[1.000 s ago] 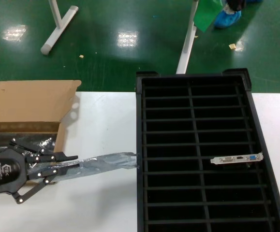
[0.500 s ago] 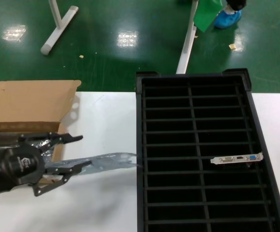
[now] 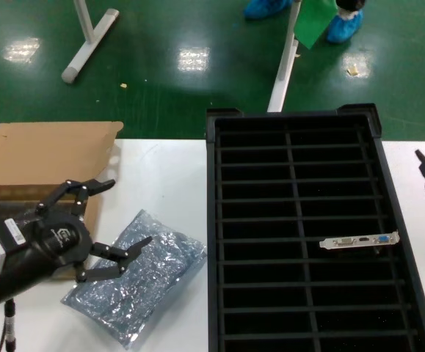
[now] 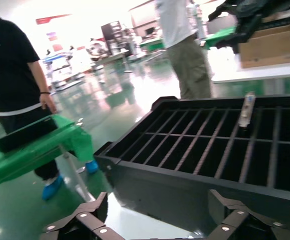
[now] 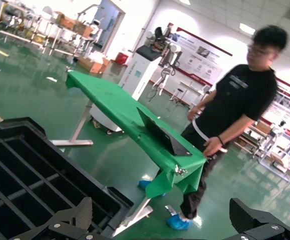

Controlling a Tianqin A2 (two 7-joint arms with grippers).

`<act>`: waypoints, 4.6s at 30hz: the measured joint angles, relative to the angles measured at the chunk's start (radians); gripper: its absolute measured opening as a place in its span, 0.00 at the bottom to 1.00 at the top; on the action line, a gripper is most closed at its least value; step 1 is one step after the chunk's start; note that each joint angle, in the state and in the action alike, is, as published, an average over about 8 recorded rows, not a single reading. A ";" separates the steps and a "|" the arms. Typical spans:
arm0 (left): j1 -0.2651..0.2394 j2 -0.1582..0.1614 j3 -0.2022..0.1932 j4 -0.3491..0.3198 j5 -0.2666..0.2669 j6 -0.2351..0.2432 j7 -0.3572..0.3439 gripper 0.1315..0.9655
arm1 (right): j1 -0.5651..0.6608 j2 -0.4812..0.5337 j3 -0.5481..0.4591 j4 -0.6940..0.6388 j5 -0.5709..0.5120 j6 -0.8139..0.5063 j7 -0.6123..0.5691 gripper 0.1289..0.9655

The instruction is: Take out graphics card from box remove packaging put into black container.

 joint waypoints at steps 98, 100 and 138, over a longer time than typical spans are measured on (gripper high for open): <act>0.187 0.445 -0.046 -0.185 0.264 -0.799 -0.317 1.00 | -0.110 -0.307 -0.103 -0.123 0.329 0.312 -0.171 1.00; 0.187 0.445 -0.046 -0.185 0.264 -0.799 -0.317 1.00 | -0.110 -0.307 -0.103 -0.123 0.329 0.312 -0.171 1.00; 0.187 0.445 -0.046 -0.185 0.264 -0.799 -0.317 1.00 | -0.110 -0.307 -0.103 -0.123 0.329 0.312 -0.171 1.00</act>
